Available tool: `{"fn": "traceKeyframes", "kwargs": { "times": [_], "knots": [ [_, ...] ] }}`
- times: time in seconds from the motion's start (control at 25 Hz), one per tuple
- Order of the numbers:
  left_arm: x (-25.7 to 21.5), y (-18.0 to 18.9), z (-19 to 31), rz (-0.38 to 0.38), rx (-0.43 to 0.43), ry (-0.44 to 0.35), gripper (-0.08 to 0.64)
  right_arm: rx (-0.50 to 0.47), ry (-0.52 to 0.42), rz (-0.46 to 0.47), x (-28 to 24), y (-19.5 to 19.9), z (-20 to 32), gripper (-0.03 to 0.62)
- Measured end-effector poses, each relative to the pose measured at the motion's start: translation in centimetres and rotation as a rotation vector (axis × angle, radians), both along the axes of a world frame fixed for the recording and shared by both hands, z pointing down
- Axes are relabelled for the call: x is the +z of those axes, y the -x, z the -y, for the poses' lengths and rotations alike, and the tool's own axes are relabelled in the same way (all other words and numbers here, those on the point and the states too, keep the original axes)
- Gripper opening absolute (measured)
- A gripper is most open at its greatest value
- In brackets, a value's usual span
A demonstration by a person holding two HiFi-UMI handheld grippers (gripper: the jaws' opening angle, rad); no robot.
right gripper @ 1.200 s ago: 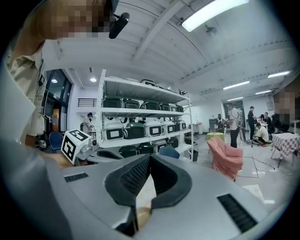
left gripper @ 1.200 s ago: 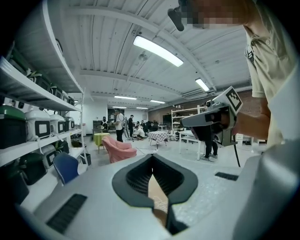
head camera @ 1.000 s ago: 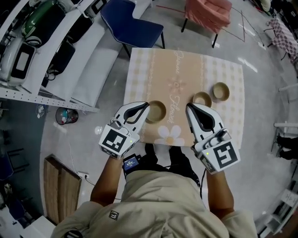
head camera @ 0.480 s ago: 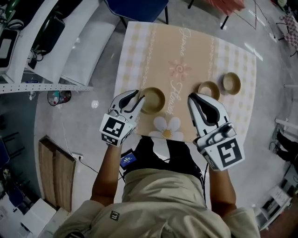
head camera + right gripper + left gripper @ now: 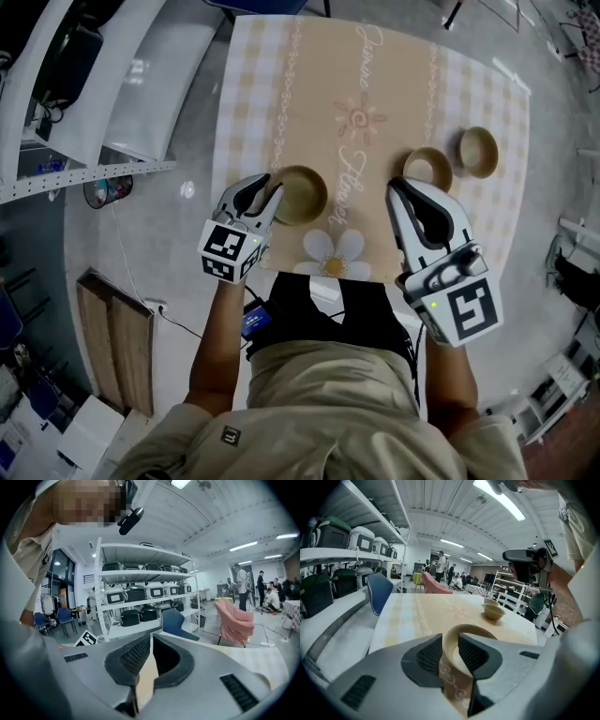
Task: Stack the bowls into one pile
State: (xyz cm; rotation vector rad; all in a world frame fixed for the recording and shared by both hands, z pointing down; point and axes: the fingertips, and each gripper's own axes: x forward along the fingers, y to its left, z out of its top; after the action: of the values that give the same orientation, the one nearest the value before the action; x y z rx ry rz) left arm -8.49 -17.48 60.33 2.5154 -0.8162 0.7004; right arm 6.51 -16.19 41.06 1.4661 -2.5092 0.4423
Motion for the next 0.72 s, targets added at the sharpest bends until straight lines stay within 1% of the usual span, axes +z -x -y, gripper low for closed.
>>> {"fn": "traceKeyframes", "kwargs": {
  "times": [0.28,0.36,0.52,0.72],
  "knots": [
    [2.8,0.1,0.4,0.037,-0.008,0.034,0.087,0.021,0.016,0.000,1.9,-0.7,0.6,0.005],
    [2.9,0.2,0.7,0.042,-0.015,0.042,0.041,0.027,0.019,-0.001,2.1,-0.9,0.7,0.005],
    [1.8,-0.5,1.0,0.026,-0.017,0.066,0.023,0.048,0.021,-0.001,2.0,-1.7,0.8,0.005],
    [-0.8,-2.2,1.7,0.014,0.011,0.052,0.020,0.093,0.007,0.002,1.1,-3.8,0.9,0.005]
  ]
}}
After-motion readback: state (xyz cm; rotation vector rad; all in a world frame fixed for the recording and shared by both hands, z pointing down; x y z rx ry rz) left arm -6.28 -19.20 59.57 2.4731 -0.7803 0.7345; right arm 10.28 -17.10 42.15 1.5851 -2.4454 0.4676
